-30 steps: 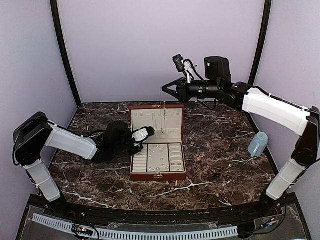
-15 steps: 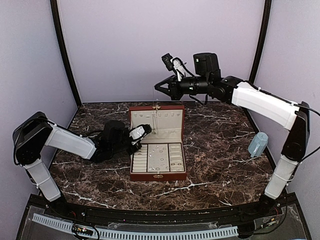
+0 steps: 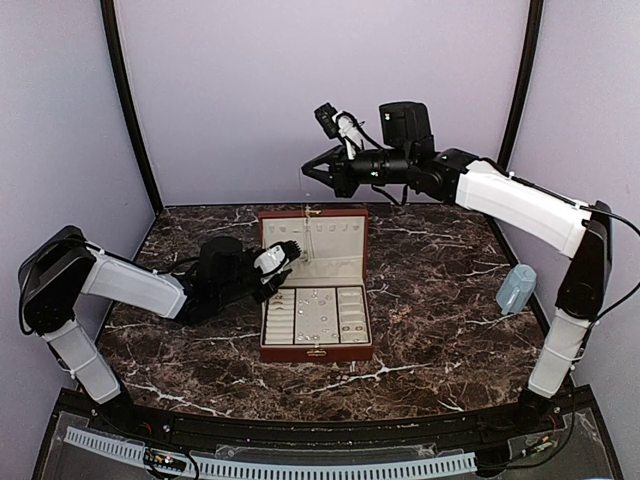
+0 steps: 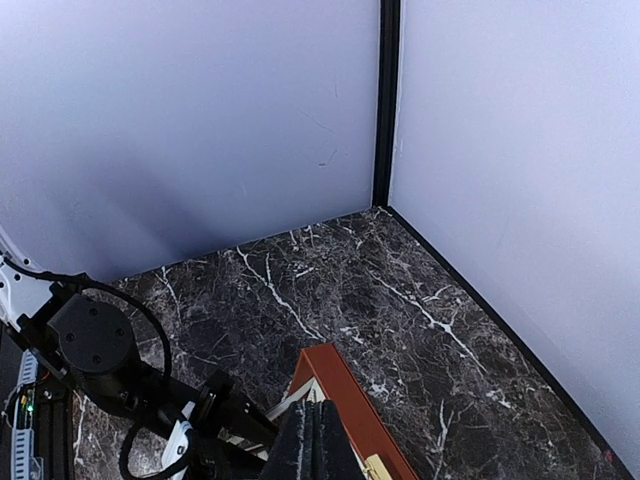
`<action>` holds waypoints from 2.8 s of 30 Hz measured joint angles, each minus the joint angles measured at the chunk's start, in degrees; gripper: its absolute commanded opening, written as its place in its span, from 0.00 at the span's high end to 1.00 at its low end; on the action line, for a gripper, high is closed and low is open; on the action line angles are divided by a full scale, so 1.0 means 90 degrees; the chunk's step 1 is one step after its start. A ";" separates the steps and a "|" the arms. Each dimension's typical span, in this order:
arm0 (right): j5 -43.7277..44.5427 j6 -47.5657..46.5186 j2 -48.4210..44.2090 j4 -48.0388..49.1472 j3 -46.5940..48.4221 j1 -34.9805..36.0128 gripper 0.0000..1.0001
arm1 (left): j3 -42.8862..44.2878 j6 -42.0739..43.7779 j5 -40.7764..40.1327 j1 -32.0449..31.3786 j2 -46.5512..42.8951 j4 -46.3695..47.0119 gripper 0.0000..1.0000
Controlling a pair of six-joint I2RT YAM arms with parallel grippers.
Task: Organize the mixed jewelry
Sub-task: Adjust the compartment pouch in the jewelry box.
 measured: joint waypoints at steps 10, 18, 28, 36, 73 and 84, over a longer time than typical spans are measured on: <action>0.0080 -0.0039 0.0010 0.0189 -0.0015 0.0024 1.00 | -0.0005 0.0471 -0.0131 -0.0005 0.0053 0.0335 0.54; 0.0075 -0.0024 0.0007 0.0372 -0.0197 0.0027 1.00 | -0.0002 0.0648 -0.0265 -0.0085 0.0374 0.0350 0.55; 0.0073 0.0000 0.0007 0.0481 -0.0279 0.0027 1.00 | 0.0080 0.0678 -0.0338 -0.0129 0.0542 0.0340 0.60; 0.0073 0.0061 0.0007 0.0510 -0.0321 0.0027 1.00 | 0.0066 0.0928 -0.0571 -0.0328 0.0546 0.0590 0.53; 0.0075 0.0158 -0.0427 0.0823 -0.0818 0.0027 1.00 | 0.0199 0.1066 -0.1030 -0.0449 0.1243 0.1287 0.72; 0.0296 0.0270 -0.0695 0.0823 -0.1166 0.0029 1.00 | 0.0435 0.0525 -0.0716 -0.0459 0.0937 0.0508 0.58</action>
